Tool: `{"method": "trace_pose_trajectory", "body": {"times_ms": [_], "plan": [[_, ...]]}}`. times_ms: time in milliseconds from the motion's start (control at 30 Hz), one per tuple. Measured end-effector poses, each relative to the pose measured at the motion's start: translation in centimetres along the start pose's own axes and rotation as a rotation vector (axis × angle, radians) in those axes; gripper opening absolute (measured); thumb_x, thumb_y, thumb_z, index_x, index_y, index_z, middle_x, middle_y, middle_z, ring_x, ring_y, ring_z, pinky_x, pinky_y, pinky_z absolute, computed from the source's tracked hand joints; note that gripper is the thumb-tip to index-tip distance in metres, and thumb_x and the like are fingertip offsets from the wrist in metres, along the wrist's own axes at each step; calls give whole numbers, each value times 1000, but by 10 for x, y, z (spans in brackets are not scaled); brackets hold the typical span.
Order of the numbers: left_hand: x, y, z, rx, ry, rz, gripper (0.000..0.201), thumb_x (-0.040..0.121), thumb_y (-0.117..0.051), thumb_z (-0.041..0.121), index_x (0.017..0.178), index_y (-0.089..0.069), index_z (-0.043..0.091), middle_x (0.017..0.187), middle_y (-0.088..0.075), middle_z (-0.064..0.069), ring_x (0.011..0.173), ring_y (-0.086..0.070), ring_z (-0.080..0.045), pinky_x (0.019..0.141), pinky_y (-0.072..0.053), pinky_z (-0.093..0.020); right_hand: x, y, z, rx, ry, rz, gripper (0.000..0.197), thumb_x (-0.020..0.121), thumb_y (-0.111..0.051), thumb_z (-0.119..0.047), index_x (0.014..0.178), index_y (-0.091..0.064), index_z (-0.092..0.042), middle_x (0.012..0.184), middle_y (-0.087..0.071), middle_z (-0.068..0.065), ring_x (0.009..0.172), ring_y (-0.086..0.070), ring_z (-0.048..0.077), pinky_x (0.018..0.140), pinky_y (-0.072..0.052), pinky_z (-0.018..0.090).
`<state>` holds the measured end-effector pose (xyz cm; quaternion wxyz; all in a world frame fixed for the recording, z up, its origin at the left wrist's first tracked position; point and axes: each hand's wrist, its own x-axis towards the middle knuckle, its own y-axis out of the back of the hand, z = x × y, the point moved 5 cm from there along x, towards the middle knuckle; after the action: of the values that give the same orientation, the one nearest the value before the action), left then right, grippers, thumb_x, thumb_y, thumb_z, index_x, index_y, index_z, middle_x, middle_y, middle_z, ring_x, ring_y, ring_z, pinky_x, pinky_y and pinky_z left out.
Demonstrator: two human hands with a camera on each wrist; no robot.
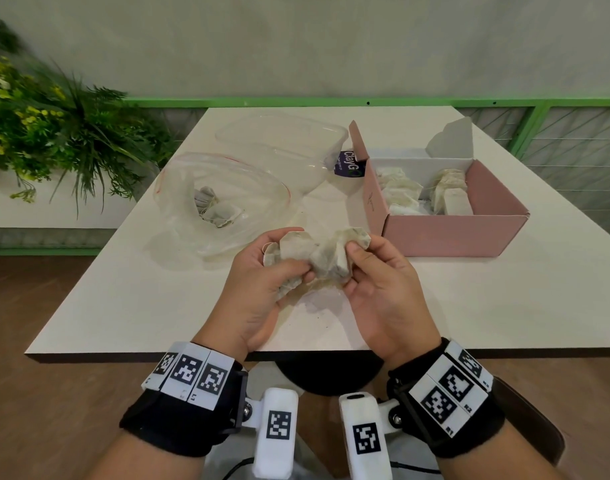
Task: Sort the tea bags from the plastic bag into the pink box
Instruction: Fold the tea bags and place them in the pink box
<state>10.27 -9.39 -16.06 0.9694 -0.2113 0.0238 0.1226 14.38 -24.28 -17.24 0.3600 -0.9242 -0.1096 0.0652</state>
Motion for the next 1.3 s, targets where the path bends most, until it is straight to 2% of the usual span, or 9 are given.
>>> {"method": "trace_pose_trajectory", "body": {"times_ms": [300, 467, 600, 700, 800, 967, 1067, 1133, 1300], "plan": [[2, 6, 0, -55, -21, 70, 34, 88, -65, -10, 114, -68, 12, 82, -73, -10, 65, -69, -15, 63, -58, -27, -5, 1, -6, 183, -74, -20, 7, 82, -55, -4, 85, -55, -10, 87, -59, 11, 93, -59, 33, 94, -45, 44], [2, 7, 1, -72, -46, 103, 32, 89, -70, -2, 117, -68, 13, 86, -76, -9, 65, -72, -14, 63, -60, -25, -13, -5, -12, 135, -65, -10, 6, 69, -47, -6, 73, -47, -11, 69, -45, 9, 53, -55, 25, 65, -44, 35], [3, 5, 1, -65, -51, 98, 24, 90, -71, 1, 113, -69, 9, 89, -76, -10, 79, -74, -20, 61, -58, -22, -12, -8, -7, -57, -86, -72, 6, 73, -53, -6, 77, -50, -10, 71, -48, 13, 59, -51, 27, 54, -47, 34], [2, 2, 0, -56, -39, 88, 11, 89, -71, 2, 96, -71, 10, 81, -75, -8, 70, -72, -16, 60, -59, -23, -8, -11, -2, -168, -59, -95, 12, 84, -65, -3, 96, -62, -4, 88, -64, 16, 76, -64, 27, 69, -51, 42], [0, -2, 2, -51, -75, 52, 7, 90, -69, 0, 93, -70, 6, 83, -76, -11, 70, -73, -17, 59, -59, -25, -7, -11, 1, -164, -29, -61, 36, 82, -69, -6, 114, -60, 9, 106, -64, 23, 96, -63, 32, 89, -52, 48], [-1, -2, 1, -9, -93, 41, 3, 91, -70, 6, 93, -71, 4, 87, -76, -15, 72, -73, -22, 58, -58, -28, -9, -12, 0, -163, -20, -22, 44, 80, -70, -5, 121, -60, 10, 105, -69, 22, 97, -67, 32, 88, -56, 44], [0, -3, -1, 45, -106, 29, 12, 92, -71, 10, 80, -74, 10, 84, -74, -16, 72, -72, -23, 60, -58, -30, -10, -11, -1, -147, 10, -4, 43, 81, -70, -4, 121, -62, 8, 114, -68, 29, 108, -66, 43, 96, -53, 56], [1, -2, -1, 73, -119, 57, 19, 91, -71, 12, 72, -70, 9, 73, -69, -11, 62, -67, -19, 54, -56, -28, -11, -10, -2, -107, 13, -1, 39, 84, -68, -4, 119, -60, 12, 119, -63, 36, 112, -62, 52, 93, -51, 64], [2, 1, -2, 127, -126, 100, 23, 91, -73, 18, 71, -67, 8, 66, -66, -7, 53, -60, -19, 51, -53, -27, -14, -11, -7, -19, -57, -92, 22, 81, -64, -2, 101, -63, 6, 106, -64, 29, 92, -69, 39, 67, -60, 46]]}}
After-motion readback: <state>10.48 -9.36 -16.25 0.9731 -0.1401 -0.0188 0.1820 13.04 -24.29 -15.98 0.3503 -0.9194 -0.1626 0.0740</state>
